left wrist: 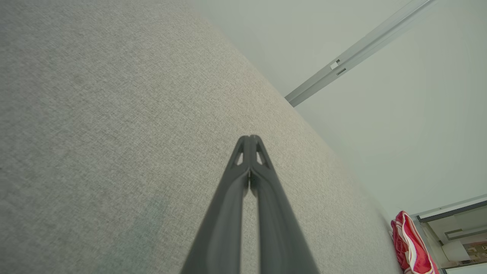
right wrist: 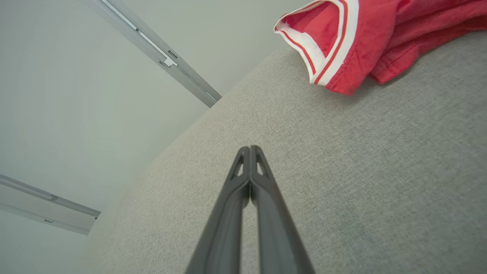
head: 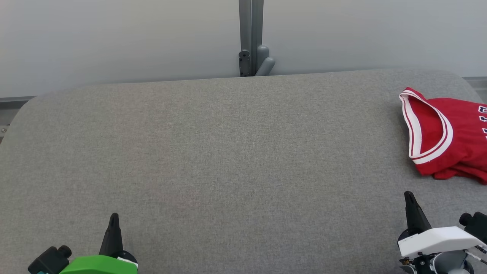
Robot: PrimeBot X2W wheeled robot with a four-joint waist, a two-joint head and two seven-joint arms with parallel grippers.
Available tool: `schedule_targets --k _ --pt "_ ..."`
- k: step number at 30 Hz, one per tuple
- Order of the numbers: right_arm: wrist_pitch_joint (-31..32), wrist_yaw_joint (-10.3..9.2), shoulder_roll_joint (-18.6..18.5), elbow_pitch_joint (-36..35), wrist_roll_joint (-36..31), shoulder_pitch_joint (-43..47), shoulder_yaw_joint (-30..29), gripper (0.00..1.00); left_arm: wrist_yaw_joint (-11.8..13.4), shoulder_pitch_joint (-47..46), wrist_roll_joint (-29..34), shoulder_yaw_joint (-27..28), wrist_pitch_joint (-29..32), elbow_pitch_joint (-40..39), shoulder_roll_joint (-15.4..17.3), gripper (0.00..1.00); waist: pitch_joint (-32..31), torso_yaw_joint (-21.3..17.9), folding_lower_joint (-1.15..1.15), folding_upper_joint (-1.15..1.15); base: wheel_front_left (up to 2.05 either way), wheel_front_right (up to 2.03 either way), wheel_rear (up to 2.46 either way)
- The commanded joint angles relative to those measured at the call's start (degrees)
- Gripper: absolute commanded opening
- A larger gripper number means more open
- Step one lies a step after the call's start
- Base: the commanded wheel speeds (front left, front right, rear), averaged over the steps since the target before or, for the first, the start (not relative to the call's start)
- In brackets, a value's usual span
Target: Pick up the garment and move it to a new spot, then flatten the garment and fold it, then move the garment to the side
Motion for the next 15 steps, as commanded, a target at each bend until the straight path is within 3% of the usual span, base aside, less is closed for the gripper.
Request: schedule_targets --k 1,15 --pt "0.4 -0.03 -0.1 -0.9 2.0 -1.5 -0.3 0.0 -0.4 -1.5 -1.5 0.4 0.4 -0.9 0.2 0.0 0.0 0.0 0.0 0.0 0.0 0.0 0.0" --pt "2.9 -0.04 0.2 -1.1 12.5 -2.5 -0.5 0.0 -0.6 -2.9 -10.9 1.3 2.9 -1.4 0.3 0.0 0.0 -0.2 0.0 0.0 0.0 0.0 0.0"
